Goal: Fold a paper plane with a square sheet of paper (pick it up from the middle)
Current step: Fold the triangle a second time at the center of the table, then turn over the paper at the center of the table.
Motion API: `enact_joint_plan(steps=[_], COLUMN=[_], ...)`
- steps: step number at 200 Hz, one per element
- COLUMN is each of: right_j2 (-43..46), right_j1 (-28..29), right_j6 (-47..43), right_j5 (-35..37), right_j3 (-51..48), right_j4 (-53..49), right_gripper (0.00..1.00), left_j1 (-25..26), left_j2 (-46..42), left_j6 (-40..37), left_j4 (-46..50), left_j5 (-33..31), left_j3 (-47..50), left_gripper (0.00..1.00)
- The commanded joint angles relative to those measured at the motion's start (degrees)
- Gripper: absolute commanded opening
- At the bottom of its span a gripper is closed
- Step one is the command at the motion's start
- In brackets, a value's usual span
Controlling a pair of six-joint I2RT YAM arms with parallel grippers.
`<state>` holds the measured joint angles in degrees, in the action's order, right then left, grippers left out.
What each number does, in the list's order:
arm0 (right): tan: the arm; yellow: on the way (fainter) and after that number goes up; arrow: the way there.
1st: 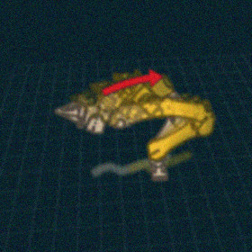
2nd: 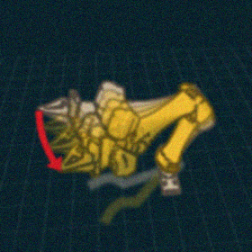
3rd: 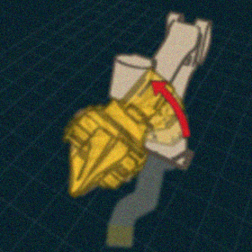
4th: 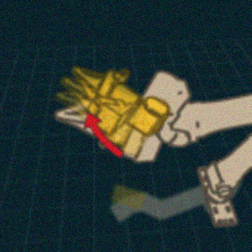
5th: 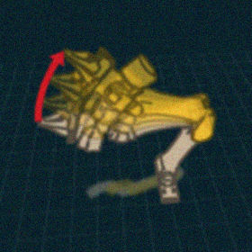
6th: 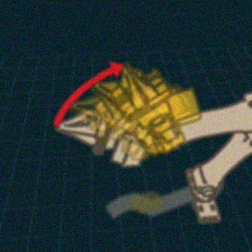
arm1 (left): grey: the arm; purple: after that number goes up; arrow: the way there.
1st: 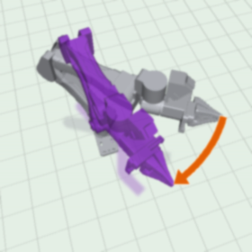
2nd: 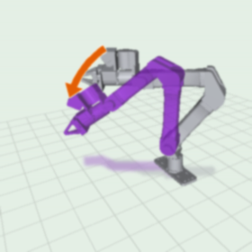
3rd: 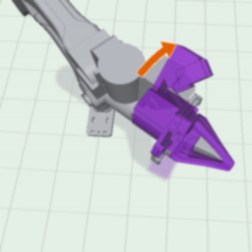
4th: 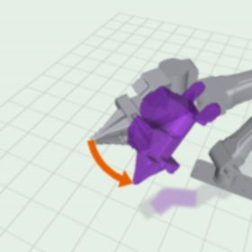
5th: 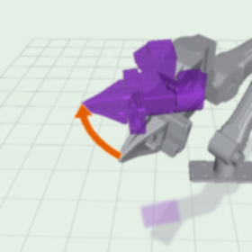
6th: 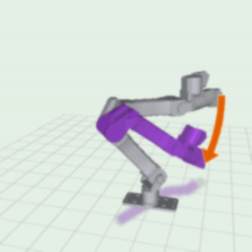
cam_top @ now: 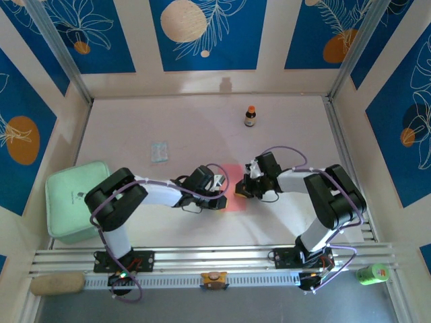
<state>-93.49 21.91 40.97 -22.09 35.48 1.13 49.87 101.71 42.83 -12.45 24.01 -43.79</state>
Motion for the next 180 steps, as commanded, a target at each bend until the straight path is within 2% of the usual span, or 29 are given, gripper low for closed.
enact_joint_plan(steps=[1,34,73,104,120,144,180], right_j2=[1.1,2.8,13.4,19.9,21.4,22.8,23.9], right_j1=[-3.5,-7.3,-6.8,-5.5,-4.1,-1.4,3.1], right_j6=[0.9,2.1,2.6,3.9,5.0,8.8,12.2], right_j5=[1.9,2.7,3.3,2.6,3.1,6.6,8.2], right_j3=[-0.9,-1.0,-2.7,-4.9,-5.5,-6.0,-6.9], right_j4=[1.5,1.2,-4.6,-9.8,-12.4,-16.5,-16.3], right_gripper=[0.0,0.0,0.03,0.11,0.2,0.29,0.37], left_j1=[-0.2,0.0,0.2,-0.5,-1.3,-2.4,-2.6], left_j2=[1.6,0.7,-2.5,-4.2,-3.0,0.0,4.3], left_j6=[0.8,1.8,1.5,-2.9,-4.7,-7.3,-9.7], left_j4=[2.4,0.7,1.9,9.5,11.7,14.7,17.7], left_j5=[0.2,0.3,0.1,-2.4,-2.5,-2.5,-2.4], left_j3=[2.3,3.1,0.5,-5.2,-7.9,-11.8,-14.8], left_gripper=[0.0,0.0,0.01,0.08,0.1,0.11,0.05])
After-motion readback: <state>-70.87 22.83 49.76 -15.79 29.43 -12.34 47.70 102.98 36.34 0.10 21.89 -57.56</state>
